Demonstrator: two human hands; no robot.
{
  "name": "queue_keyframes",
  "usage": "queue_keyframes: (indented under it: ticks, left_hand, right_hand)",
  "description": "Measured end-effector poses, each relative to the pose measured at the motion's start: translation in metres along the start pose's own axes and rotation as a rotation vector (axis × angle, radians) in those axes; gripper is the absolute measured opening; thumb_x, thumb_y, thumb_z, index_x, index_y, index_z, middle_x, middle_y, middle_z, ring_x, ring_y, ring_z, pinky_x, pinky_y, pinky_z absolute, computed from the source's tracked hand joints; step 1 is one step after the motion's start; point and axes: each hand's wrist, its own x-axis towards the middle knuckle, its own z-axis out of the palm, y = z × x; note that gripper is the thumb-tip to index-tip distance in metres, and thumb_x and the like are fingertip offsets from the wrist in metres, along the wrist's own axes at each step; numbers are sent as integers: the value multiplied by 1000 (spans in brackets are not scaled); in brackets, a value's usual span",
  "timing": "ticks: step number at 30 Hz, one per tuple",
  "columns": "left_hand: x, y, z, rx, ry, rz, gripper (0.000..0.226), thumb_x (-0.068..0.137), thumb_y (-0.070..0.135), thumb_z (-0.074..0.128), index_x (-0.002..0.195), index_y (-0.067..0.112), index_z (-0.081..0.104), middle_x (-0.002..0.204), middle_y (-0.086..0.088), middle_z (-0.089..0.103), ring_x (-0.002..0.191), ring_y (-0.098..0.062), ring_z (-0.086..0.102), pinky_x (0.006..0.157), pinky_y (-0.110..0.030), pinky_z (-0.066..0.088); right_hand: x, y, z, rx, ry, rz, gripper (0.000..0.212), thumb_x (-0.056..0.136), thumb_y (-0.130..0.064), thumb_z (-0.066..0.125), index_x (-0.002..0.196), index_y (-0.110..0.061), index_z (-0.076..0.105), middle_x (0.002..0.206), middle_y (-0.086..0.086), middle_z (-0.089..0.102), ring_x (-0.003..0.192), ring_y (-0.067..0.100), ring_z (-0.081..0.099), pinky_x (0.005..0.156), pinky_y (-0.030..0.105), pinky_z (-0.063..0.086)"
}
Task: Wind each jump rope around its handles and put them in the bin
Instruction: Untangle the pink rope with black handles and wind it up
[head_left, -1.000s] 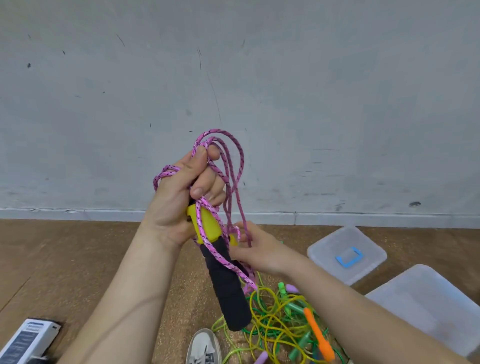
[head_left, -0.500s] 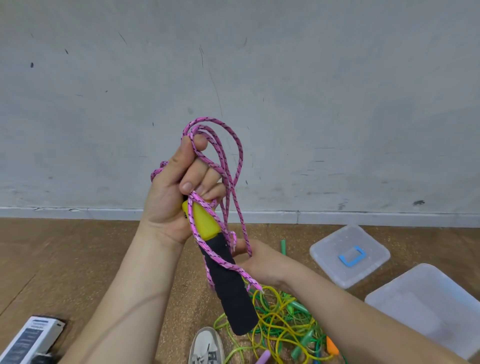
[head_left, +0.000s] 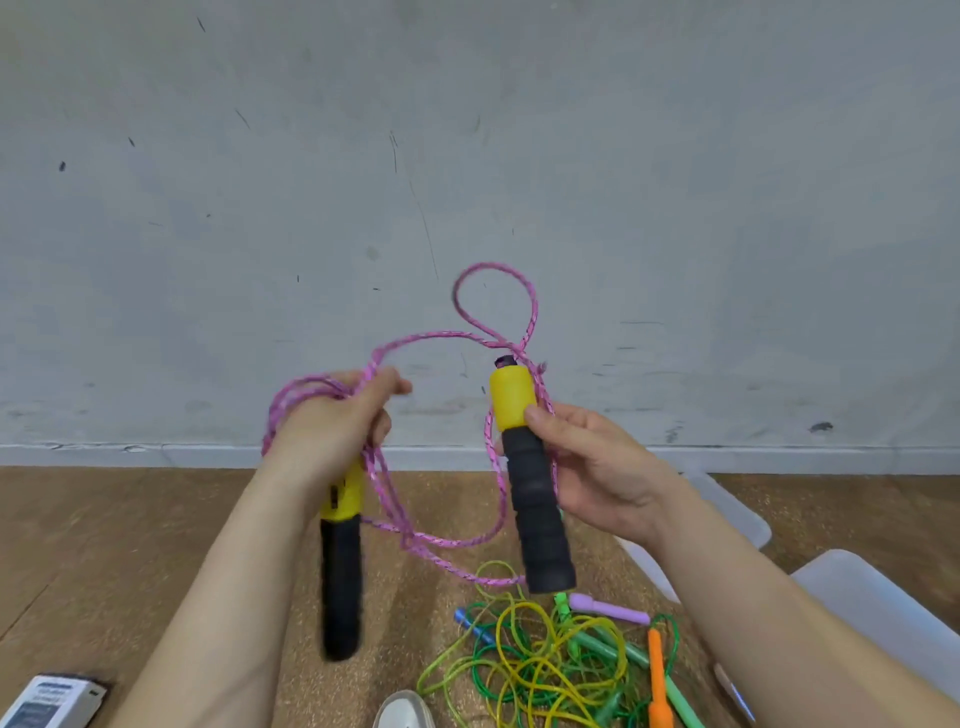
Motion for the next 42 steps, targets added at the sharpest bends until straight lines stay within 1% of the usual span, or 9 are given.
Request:
queue_keyframes:
  ticks: [6,9,12,15,21,26,31,34,42]
  left_hand:
    - [-25,9,33,43,-491,10,50,75,60,56,95,18,73,63,-5,65,50,-12,51,56,-25,43]
    - [-29,11,51,135,-539,-19,46,78,63,64,89,19,74,77,1,74,69,-11,67,77,-29,53]
    - [-32,15,60,224,-459,-130,34,79,49,70,61,20,75,65,10,71,65,-3,65,68,-19,48]
    - [-31,18,62,46,-412,-226,30,78,37,72,63,11,74,63,1,71,64,-18,67,67,-29,51]
    - [-29,19,56,-109,-325,-260,27,78,33,72,65,10,67,54,-3,61,47,-17,52,50,-23,42]
    - [-25,10,55,142,-454,-102,46,74,58,67,75,13,71,75,-2,74,78,-21,70,88,-48,52]
    - [-23,10,45,215,-500,25,32,81,56,66,86,26,74,84,5,75,88,-13,70,91,-46,51]
    - [-24,9,34,197,-486,39,27,71,62,68,90,42,72,90,13,74,86,-1,68,86,-35,53]
    - [-15,11,30,76,36,142,28,90,44,58,79,21,69,74,5,69,50,-4,53,53,-24,43]
  right_hand:
    - [3,1,9,31,182,-64,39,77,-22,70,109,-5,56,90,12,67,78,24,68,69,37,56]
    - [6,4,11,-128,257,-57,33,79,-30,72,96,-5,60,78,10,63,70,21,64,67,41,56]
    - [7,7,17,-201,275,-54,28,88,-32,65,86,-4,58,65,8,58,52,19,57,51,29,51]
    - [7,0,15,-206,359,42,42,93,-44,57,95,-3,64,67,8,61,59,23,56,60,36,51]
    - [-4,-19,-9,-1252,554,218,82,89,-74,25,84,-3,64,82,12,66,84,30,62,74,35,45]
    - [-9,-12,21,-449,139,231,46,95,-55,46,95,-12,62,78,19,64,69,33,66,60,33,53]
    - [-5,-6,19,-503,134,110,23,97,-36,54,98,-14,57,72,11,55,50,17,46,46,25,37]
    - [-5,-11,14,-512,221,97,37,96,-46,50,106,-13,62,71,4,60,46,17,47,44,25,39]
    - [-3,-9,10,-209,115,85,61,91,-59,43,122,-9,59,89,12,66,38,16,44,39,23,36]
